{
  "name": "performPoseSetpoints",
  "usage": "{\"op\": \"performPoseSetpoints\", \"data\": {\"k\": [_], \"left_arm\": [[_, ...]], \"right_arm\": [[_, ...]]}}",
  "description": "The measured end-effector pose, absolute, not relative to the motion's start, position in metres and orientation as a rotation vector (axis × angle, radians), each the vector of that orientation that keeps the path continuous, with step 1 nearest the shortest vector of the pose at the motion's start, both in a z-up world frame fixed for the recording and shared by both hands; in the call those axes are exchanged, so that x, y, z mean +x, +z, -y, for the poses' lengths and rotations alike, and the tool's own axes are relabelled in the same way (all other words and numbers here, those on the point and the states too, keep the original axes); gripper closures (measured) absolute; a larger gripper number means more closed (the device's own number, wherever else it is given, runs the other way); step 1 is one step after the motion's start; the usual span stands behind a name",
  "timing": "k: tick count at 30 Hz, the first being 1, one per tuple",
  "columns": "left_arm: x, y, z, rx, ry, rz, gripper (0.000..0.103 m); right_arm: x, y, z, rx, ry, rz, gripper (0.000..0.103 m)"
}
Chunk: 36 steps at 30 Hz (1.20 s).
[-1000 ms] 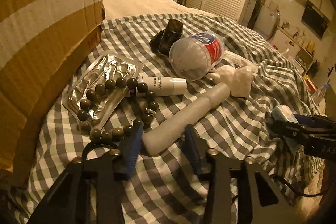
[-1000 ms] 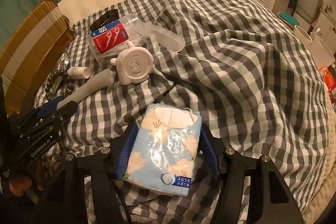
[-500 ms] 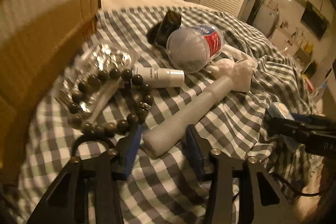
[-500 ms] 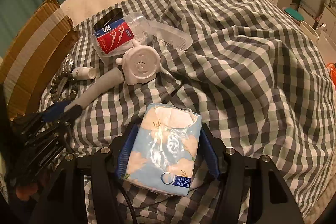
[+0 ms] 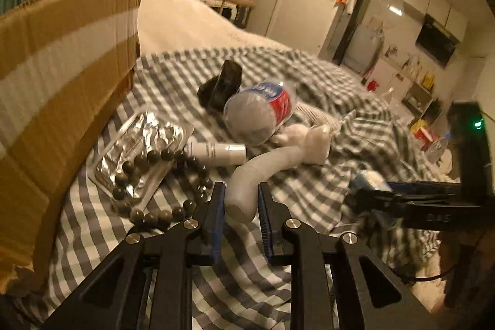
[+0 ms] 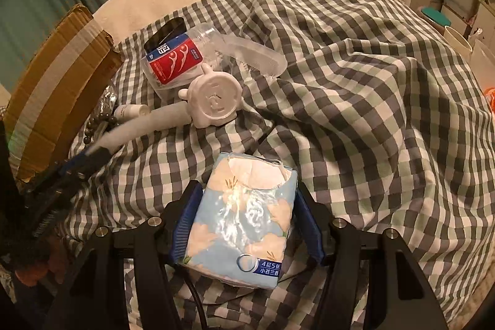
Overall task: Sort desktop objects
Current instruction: 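Grasp the white tube with the left gripper while the right holds the tissue pack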
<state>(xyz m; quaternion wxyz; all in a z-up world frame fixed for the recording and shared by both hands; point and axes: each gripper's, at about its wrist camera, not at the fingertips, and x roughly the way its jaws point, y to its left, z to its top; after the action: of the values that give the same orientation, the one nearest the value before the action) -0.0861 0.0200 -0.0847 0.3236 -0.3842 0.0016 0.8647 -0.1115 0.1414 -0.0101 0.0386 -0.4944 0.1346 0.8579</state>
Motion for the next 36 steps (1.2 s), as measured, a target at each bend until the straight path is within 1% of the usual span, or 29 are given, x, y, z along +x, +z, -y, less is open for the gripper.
{"op": "performPoseSetpoints", "data": {"k": [6,11,13,18,22,23,25,28,30,31,32,33,34,35,36], "left_arm": [[-0.086,-0.068,-0.013,-0.902,2.292,0.078,0.084],[-0.088,-0.067,-0.011,-0.906,2.279,0.074,0.084],[-0.090,-0.074,-0.016,-0.943,2.252,0.051,0.082],[-0.091,-0.100,-0.035,-1.035,2.230,-0.072,0.080],[-0.094,-0.113,-0.041,-1.091,2.204,-0.097,0.079],[-0.096,-0.117,-0.043,-1.104,2.200,-0.100,0.076],[-0.097,-0.120,-0.045,-1.120,2.195,-0.101,0.076],[-0.098,-0.122,-0.047,-1.125,2.194,-0.101,0.072],[-0.099,-0.122,-0.046,-1.125,2.191,-0.098,0.065],[-0.099,-0.122,-0.047,-1.124,2.188,-0.096,0.058],[-0.098,-0.122,-0.047,-1.118,2.194,-0.097,0.055],[-0.098,-0.121,-0.046,-1.110,2.205,-0.097,0.055],[-0.098,-0.121,-0.046,-1.105,2.200,-0.090,0.068],[-0.098,-0.120,-0.047,-1.103,2.185,-0.084,0.087],[-0.099,-0.120,-0.046,-1.107,2.179,-0.076,0.087]], "right_arm": [[-0.113,-0.008,-0.137,-1.507,2.658,-0.399,0.043],[-0.114,-0.007,-0.131,-1.508,2.671,-0.384,0.043],[-0.114,-0.007,-0.130,-1.513,2.674,-0.380,0.043],[-0.113,-0.008,-0.128,-1.521,2.662,-0.369,0.043],[-0.113,-0.006,-0.130,-1.520,2.657,-0.377,0.043],[-0.113,-0.006,-0.129,-1.523,2.657,-0.377,0.043],[-0.114,-0.007,-0.128,-1.531,2.656,-0.370,0.043],[-0.114,-0.007,-0.126,-1.535,2.660,-0.360,0.043],[-0.115,-0.007,-0.126,-1.536,2.659,-0.357,0.043],[-0.115,-0.008,-0.125,-1.538,2.659,-0.355,0.043],[-0.115,-0.008,-0.125,-1.538,2.657,-0.354,0.043],[-0.115,-0.008,-0.125,-1.538,2.658,-0.354,0.043],[-0.115,-0.008,-0.125,-1.537,2.658,-0.353,0.043],[-0.115,-0.008,-0.125,-1.537,2.657,-0.353,0.043],[-0.115,-0.008,-0.125,-1.538,2.657,-0.352,0.043]]}}
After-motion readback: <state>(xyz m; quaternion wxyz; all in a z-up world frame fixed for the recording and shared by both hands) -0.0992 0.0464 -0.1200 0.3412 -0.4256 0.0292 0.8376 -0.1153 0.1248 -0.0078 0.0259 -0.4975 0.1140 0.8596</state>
